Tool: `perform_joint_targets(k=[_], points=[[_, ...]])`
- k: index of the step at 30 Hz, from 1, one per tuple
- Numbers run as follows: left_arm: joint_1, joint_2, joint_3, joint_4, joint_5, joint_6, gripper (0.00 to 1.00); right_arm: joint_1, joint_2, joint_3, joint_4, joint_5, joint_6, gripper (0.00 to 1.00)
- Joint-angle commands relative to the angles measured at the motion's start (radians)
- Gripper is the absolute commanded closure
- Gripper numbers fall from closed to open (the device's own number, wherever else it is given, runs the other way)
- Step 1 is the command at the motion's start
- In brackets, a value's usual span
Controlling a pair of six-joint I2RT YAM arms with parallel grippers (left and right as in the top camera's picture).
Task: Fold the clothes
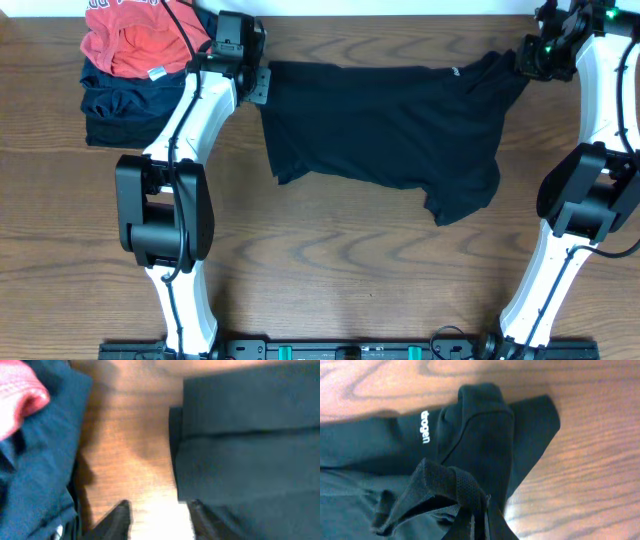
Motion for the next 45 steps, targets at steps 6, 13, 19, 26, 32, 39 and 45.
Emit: perform_joint_targets(k=[6,13,19,26,32,39,45], points=[[0.004,-0.011,0.0,-0.116,0.011,-0.008,0.36,-0.021,-0.006,-0.003,-0.071,-0.014,-0.005,0.76],[0.009,-0.166,0.008,-0.19,0.011,-0.008,0.27,-0.047,-0.103,-0.002,-0.145,-0.009,-0.002,0.27],[0.01,-0.352,0.008,-0.288,0.012,-0.015,0.22,-0.092,-0.232,-0.002,-0.182,-0.036,0.022,0.16],[0.01,-0.529,0.008,-0.464,0.098,-0.111,0.13,-0.07,-0.436,-0.002,-0.314,-0.032,0.024,0.12],[0.007,-0.559,0.003,-0.649,0.184,-0.207,0.13,-0.033,-0.55,-0.003,-0.43,-0.006,0.036,0.12],[-0.027,-0.557,-0.214,-0.576,0.184,-0.288,0.12,0.066,-0.567,-0.021,-0.534,0.0,0.04,0.17],[-0.061,-0.536,-0.508,-0.209,0.183,-0.159,0.13,0.15,-0.567,-0.108,-0.509,0.04,0.044,0.18]])
